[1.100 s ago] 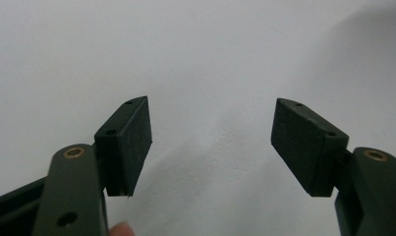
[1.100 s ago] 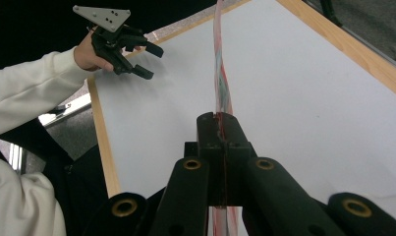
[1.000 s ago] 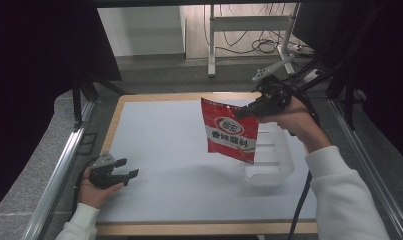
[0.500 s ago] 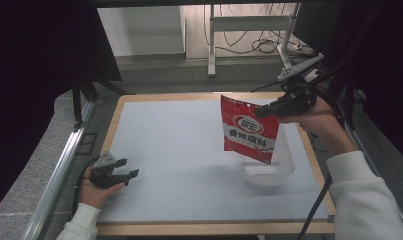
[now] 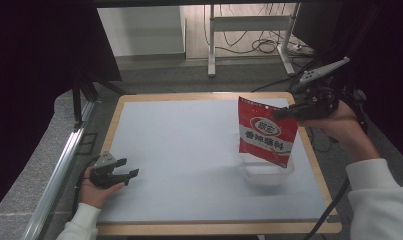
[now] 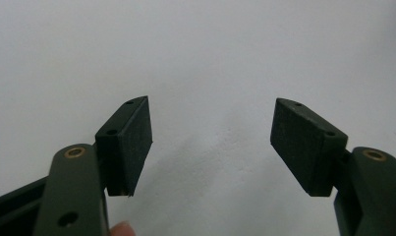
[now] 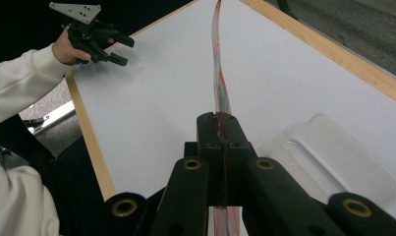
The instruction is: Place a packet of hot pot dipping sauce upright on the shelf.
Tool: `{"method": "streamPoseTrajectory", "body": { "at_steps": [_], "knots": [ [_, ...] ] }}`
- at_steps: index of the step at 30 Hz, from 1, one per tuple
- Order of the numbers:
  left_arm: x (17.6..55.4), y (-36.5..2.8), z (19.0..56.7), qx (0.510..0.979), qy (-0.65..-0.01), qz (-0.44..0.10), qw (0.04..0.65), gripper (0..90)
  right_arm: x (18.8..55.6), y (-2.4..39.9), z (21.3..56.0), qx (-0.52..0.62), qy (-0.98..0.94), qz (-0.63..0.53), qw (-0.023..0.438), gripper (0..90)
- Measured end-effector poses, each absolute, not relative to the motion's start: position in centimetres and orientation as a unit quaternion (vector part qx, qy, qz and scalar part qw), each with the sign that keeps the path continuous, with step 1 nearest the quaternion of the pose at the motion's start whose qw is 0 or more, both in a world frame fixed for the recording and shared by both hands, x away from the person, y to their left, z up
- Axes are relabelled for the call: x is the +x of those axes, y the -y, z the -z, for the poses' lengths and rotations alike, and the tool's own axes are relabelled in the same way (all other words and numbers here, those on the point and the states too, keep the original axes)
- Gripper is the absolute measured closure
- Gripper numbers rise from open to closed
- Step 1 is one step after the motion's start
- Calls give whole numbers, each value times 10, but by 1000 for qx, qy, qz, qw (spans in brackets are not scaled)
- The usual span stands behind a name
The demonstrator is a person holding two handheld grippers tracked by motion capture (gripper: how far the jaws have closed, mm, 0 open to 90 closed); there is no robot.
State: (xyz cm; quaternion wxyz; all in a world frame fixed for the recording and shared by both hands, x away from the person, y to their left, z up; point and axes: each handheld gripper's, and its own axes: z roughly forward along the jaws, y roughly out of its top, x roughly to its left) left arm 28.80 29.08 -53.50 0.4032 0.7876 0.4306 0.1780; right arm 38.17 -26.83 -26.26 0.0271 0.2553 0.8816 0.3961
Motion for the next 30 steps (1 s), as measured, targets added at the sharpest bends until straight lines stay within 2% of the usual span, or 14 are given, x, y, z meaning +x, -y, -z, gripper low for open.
{"method": "streamPoseTrajectory", "body": {
  "at_steps": [10, 30],
  "knots": [
    [288, -290, 536, 789, -430, -178, 401, 314, 383, 283, 271, 263, -879, -397, 27, 889],
    [289, -289, 538, 793, -427, -177, 396, 314, 402, 308, 329, 316, -863, -394, -5, 886]
  ]
}}
